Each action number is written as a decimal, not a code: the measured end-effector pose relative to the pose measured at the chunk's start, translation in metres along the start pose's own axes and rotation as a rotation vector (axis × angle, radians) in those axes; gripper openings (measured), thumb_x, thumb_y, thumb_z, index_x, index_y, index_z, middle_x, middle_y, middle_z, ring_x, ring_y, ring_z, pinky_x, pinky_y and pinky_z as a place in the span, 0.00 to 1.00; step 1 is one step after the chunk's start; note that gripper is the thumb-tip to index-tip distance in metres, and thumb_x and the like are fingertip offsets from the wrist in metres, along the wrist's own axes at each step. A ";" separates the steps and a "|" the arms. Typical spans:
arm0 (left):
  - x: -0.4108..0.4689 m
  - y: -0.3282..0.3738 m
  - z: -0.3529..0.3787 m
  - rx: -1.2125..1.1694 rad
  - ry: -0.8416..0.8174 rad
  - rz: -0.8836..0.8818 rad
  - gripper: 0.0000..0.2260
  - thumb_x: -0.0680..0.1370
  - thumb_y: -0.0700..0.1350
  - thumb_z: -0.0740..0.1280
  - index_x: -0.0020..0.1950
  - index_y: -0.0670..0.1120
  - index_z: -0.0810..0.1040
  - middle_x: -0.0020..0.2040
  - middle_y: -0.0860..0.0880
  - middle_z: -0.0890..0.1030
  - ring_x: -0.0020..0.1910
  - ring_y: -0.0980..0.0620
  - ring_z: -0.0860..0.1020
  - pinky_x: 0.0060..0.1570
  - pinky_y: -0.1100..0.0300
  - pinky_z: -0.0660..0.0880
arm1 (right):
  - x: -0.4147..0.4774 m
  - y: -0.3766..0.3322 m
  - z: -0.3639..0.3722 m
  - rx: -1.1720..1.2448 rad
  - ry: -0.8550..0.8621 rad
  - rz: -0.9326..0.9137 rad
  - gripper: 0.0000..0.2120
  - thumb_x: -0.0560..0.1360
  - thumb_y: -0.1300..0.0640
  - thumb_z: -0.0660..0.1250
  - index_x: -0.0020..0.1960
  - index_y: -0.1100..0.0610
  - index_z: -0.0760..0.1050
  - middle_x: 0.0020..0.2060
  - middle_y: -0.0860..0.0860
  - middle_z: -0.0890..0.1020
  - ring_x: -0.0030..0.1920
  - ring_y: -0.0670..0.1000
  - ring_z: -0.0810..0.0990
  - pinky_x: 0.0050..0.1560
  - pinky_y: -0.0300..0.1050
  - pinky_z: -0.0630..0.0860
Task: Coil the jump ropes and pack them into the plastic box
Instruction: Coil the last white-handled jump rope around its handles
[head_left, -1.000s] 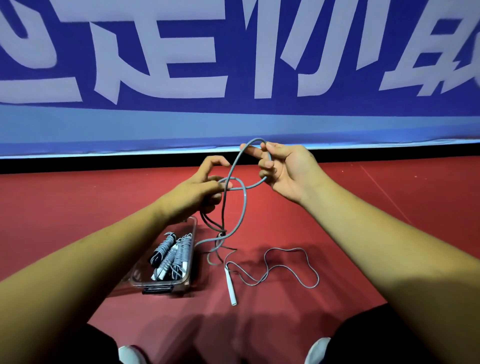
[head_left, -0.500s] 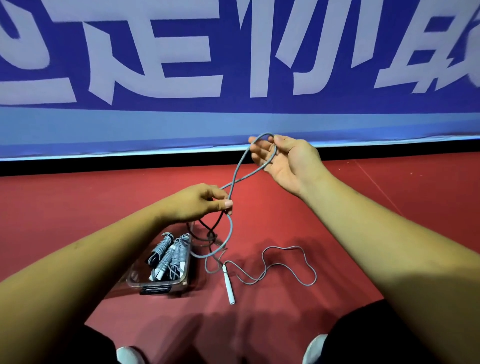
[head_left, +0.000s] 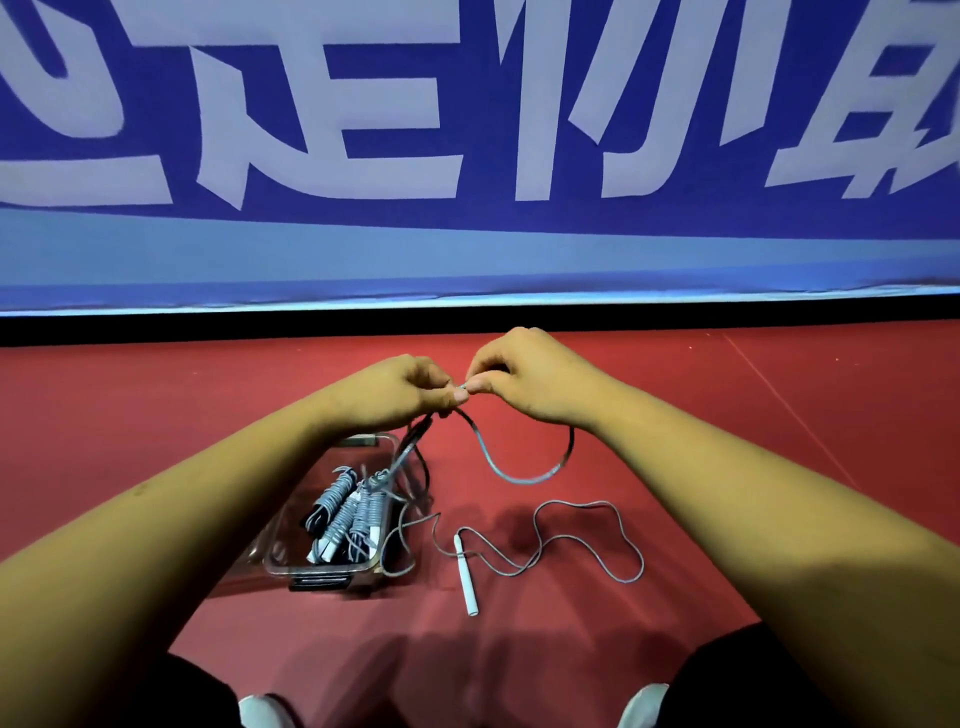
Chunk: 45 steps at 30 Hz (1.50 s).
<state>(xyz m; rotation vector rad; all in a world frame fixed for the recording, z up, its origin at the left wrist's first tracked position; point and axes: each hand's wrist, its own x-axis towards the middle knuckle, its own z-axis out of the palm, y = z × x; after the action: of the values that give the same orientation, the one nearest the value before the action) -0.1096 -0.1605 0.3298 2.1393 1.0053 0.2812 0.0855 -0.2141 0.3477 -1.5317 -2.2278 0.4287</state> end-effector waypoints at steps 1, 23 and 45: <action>-0.001 -0.004 -0.002 -0.016 0.021 0.007 0.12 0.76 0.54 0.71 0.36 0.49 0.80 0.47 0.44 0.78 0.45 0.54 0.75 0.52 0.58 0.70 | 0.001 -0.002 0.000 0.132 0.029 0.017 0.06 0.77 0.59 0.67 0.45 0.57 0.83 0.34 0.49 0.81 0.32 0.42 0.74 0.37 0.38 0.70; -0.019 0.000 -0.039 -1.454 0.439 0.007 0.07 0.80 0.41 0.59 0.43 0.48 0.67 0.29 0.52 0.70 0.23 0.58 0.64 0.23 0.68 0.61 | -0.011 0.067 0.024 0.296 -0.187 0.502 0.10 0.75 0.68 0.64 0.37 0.57 0.75 0.28 0.53 0.78 0.29 0.49 0.76 0.30 0.38 0.69; 0.026 -0.068 0.033 -0.739 0.217 -0.510 0.08 0.80 0.33 0.60 0.42 0.43 0.69 0.31 0.44 0.72 0.24 0.50 0.70 0.23 0.65 0.66 | 0.080 0.077 0.086 0.177 0.372 0.654 0.14 0.74 0.61 0.66 0.59 0.62 0.75 0.58 0.64 0.75 0.56 0.61 0.76 0.54 0.45 0.69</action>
<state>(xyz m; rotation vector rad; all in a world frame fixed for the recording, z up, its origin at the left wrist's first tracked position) -0.1159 -0.1309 0.2554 1.1675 1.2808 0.5389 0.0803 -0.1141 0.2488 -2.0215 -1.3454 0.4586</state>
